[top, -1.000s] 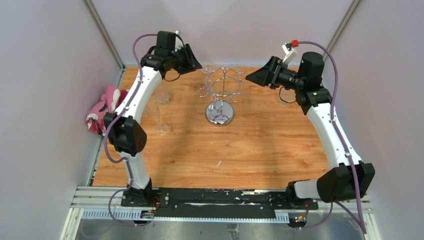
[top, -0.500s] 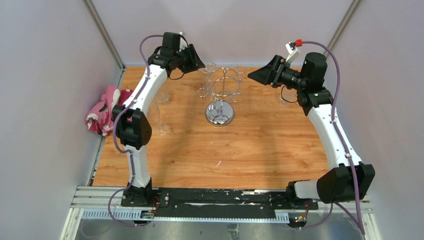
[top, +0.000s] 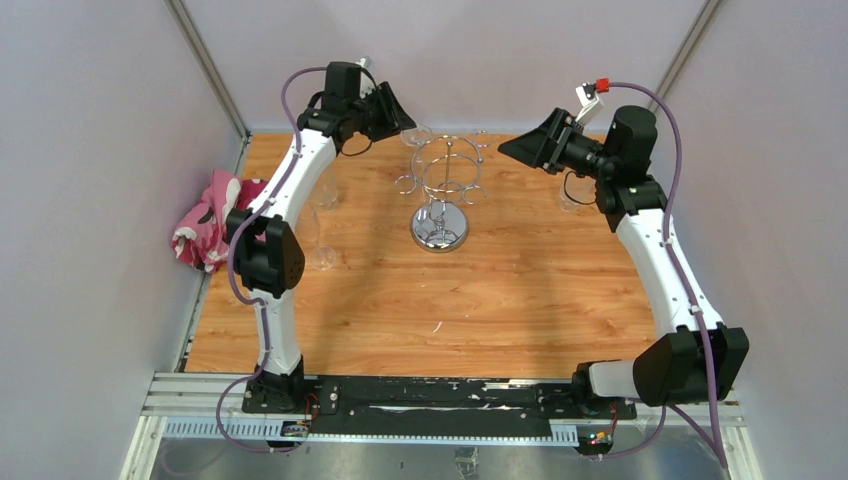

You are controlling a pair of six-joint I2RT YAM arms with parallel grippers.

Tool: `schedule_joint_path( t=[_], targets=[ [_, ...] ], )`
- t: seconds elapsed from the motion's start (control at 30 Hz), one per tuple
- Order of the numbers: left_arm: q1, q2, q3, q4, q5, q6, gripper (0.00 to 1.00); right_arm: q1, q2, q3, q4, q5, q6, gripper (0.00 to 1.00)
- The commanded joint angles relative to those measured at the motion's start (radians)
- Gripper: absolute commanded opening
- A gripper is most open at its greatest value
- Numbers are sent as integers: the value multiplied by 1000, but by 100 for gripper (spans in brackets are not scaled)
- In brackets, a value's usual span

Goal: Take the wine glass off the wine glass rack

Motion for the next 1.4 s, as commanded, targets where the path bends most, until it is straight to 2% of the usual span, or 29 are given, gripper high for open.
schedule_joint_path(
  t=[0.0,0.27,0.73,1.17,1.37],
  targets=[
    [-1,-45,-27,64,50,-26,49,-22,-10,-18,45,-24,20,73],
    [-15,-56,-77,140,108,-64,48,-33,-19,-28,54,-27,29,73],
    [-20,-96,-94,168,135,-68,43,-44,-15,-43,82,-35,54,72],
    [-20,-141,-102,150,124,-49,43,-44,-9,-56,120,-56,85,72],
    [-22,-134,-153,184,155,-58,42,-49,-8,-56,120,-67,89,72]
  ],
)
